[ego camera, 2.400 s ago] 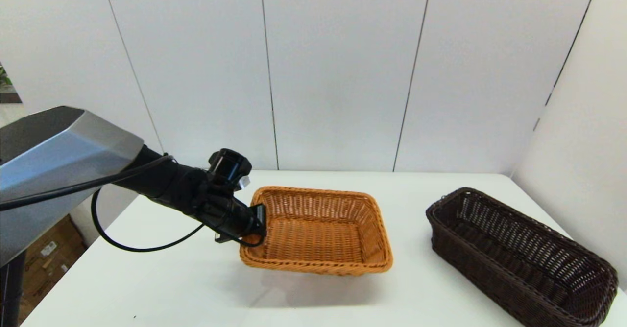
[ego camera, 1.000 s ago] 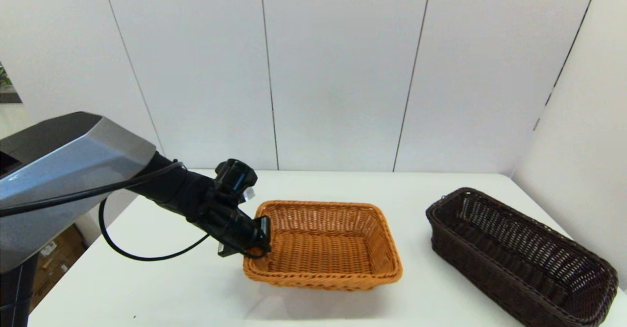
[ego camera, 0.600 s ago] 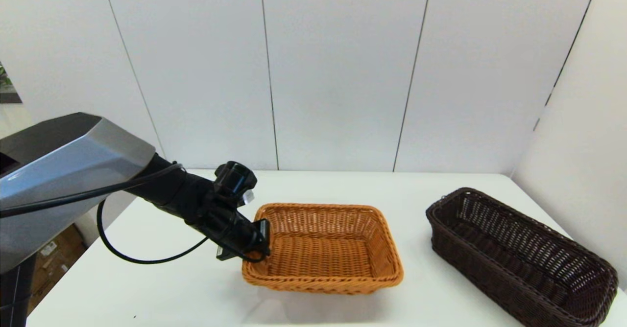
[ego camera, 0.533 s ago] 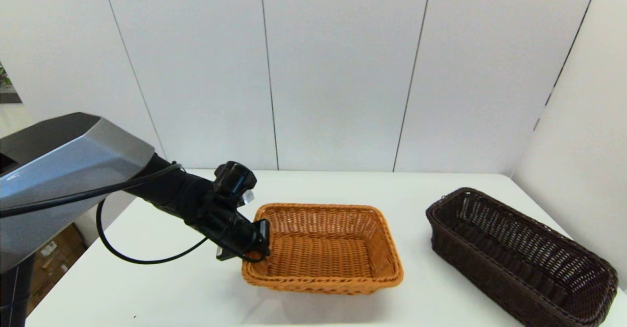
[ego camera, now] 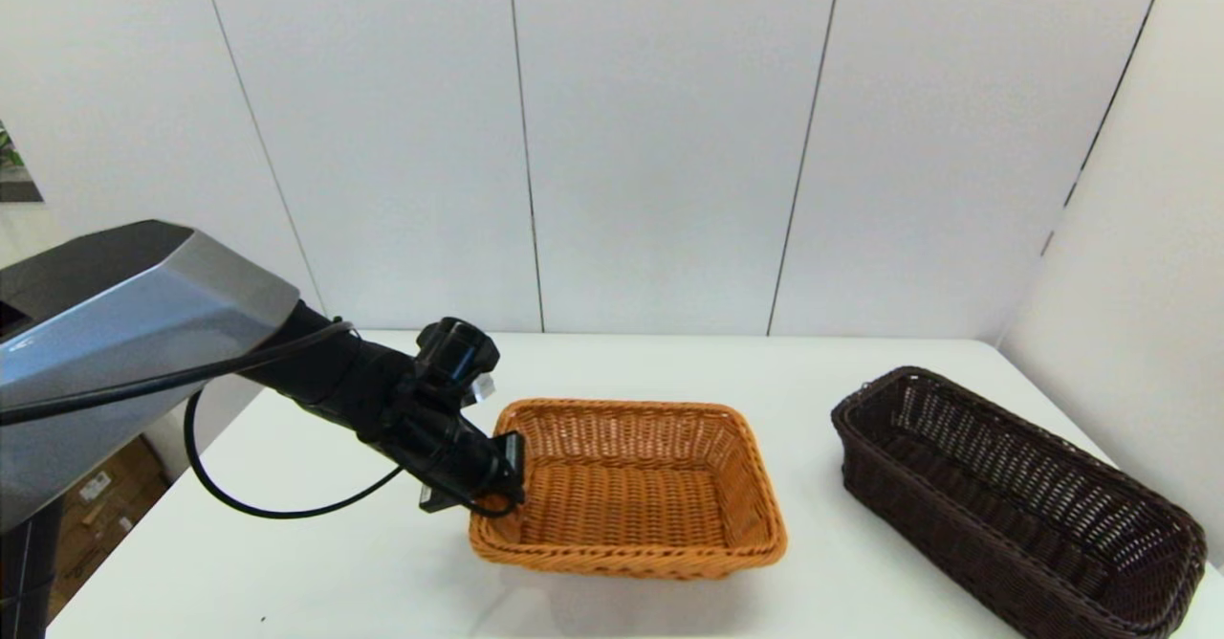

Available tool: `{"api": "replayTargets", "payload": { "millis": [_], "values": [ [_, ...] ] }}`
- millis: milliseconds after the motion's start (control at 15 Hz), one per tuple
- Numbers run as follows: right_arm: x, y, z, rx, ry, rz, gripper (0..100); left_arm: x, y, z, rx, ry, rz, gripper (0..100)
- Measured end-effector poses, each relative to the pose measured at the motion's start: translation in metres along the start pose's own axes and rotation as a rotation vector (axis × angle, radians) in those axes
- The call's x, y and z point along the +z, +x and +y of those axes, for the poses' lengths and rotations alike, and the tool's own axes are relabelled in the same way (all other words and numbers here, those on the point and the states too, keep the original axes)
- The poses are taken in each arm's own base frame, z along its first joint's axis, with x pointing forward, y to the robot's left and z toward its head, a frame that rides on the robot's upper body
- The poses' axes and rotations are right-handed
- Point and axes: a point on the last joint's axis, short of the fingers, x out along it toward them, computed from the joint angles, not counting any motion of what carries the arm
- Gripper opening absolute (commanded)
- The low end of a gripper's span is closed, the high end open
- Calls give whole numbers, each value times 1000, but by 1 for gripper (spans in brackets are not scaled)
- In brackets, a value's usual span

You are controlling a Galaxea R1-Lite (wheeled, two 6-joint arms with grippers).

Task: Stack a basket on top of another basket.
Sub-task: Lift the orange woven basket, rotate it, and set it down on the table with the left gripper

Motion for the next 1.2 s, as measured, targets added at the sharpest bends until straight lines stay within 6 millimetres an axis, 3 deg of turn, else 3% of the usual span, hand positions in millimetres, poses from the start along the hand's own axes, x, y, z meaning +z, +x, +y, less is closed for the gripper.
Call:
{"api": "replayTargets", "payload": {
  "millis": [1200],
  "values": [
    [0,0,0,0,0,0,100,-3,5,0,31,1,1,0]
  ]
}}
